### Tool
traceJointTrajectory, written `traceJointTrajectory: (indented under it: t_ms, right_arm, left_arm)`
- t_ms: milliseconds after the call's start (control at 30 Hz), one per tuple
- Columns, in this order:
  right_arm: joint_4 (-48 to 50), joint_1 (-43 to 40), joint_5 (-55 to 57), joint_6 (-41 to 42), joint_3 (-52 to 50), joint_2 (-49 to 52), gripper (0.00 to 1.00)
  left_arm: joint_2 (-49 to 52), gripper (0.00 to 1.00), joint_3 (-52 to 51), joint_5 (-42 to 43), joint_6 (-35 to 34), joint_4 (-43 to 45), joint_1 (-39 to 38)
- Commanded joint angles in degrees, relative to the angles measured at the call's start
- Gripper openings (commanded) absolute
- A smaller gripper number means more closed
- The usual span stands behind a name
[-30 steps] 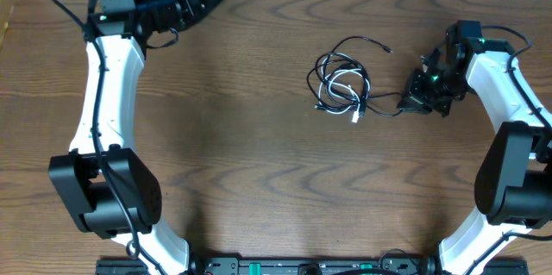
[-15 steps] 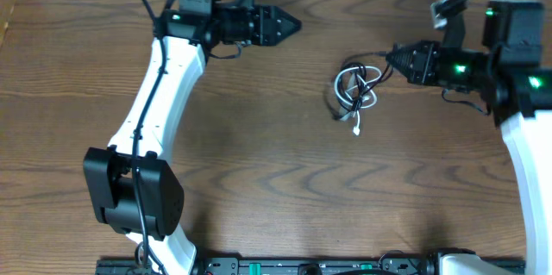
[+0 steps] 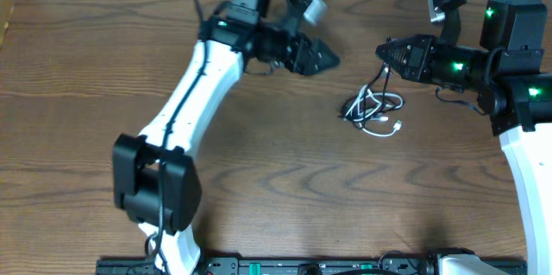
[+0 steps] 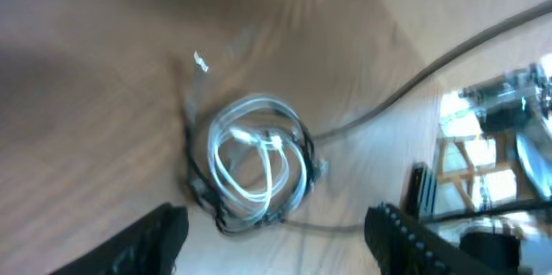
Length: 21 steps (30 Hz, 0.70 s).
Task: Untangle cables
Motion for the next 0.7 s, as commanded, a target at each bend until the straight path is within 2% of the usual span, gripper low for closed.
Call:
traceJointTrajectory:
  t_ms: [0, 133, 267, 433, 667]
  right_arm:
    - [-0.2, 0.3, -1.2, 0.8, 0.2, 0.2, 0.01]
    - [-0.7, 0.1, -1.2, 0.6, 0.2, 0.4, 0.01]
    - [-1.2, 0.1, -1.2, 0.6, 0.2, 0.9, 0.01]
    - [-2.9, 0.1, -1.2, 0.1, 0.2, 1.6, 0.01]
    - [-3.6, 0.1, -1.2, 0.1, 0.2, 1.6, 0.01]
  left_arm:
    - [2.2, 0.72, 0.7, 0.7, 13.7, -5.2, -1.0]
    - [3.1, 0.72, 0.6, 0.7, 24.6, -14.9, -1.4]
    - [4.0, 0.72, -0.5, 0.7, 29.9, -16.0, -2.3]
    - [7.6, 0.72, -1.2, -4.0, 31.0, -11.7, -5.2]
    - [13.0, 0.71, -1.2, -5.1, 31.0, -3.6, -8.7]
